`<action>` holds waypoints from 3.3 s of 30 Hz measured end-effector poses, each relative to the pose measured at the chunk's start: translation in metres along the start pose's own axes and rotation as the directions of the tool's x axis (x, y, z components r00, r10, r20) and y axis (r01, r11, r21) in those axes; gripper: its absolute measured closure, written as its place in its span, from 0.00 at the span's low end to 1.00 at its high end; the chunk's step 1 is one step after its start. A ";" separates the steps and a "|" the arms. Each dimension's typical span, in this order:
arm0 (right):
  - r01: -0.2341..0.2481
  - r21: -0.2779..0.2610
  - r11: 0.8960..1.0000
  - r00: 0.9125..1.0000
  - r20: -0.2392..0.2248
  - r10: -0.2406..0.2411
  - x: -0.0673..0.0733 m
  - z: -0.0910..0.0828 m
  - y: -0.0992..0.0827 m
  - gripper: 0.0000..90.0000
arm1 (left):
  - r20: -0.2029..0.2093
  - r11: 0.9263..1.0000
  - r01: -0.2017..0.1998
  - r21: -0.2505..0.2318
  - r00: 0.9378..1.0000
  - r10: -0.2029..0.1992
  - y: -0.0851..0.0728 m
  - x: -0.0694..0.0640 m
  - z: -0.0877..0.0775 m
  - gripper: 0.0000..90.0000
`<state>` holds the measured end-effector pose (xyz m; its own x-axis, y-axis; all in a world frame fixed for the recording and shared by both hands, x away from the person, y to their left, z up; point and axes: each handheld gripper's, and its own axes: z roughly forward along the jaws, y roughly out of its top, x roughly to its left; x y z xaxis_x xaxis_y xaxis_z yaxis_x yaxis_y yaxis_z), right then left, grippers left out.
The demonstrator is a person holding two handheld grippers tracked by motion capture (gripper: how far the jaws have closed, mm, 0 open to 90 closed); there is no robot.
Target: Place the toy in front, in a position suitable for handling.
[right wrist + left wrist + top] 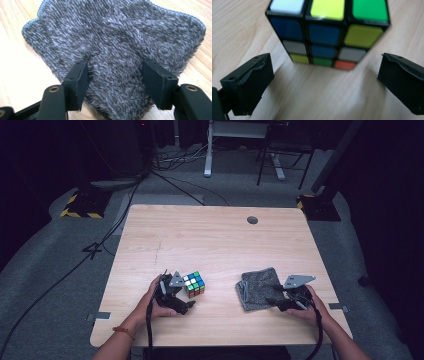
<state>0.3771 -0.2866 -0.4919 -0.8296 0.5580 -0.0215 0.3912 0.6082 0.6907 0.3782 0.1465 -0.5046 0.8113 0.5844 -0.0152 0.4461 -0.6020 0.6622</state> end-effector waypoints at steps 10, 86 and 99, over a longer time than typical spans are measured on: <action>0.008 -0.003 1.000 1.000 -0.005 -0.008 0.008 0.000 0.000 0.43 | 0.036 0.999 -0.039 -0.032 0.999 0.041 0.011 0.004 0.007 0.18; 0.183 0.004 0.983 0.976 -0.121 -0.181 0.032 0.015 0.024 0.85 | 0.196 0.973 -0.222 -0.057 0.953 0.229 0.048 -0.039 0.035 0.37; 0.167 -0.173 0.970 0.980 -0.080 -0.183 0.035 -0.012 0.055 0.87 | 0.181 0.955 -0.294 -0.030 0.938 0.295 0.066 -0.054 0.034 0.38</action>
<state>0.3646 -0.2404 -0.4457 -0.9165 0.3899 -0.0898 0.1716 0.5857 0.7921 0.3765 0.0564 -0.4851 0.9612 0.2722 0.0451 0.1761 -0.7310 0.6592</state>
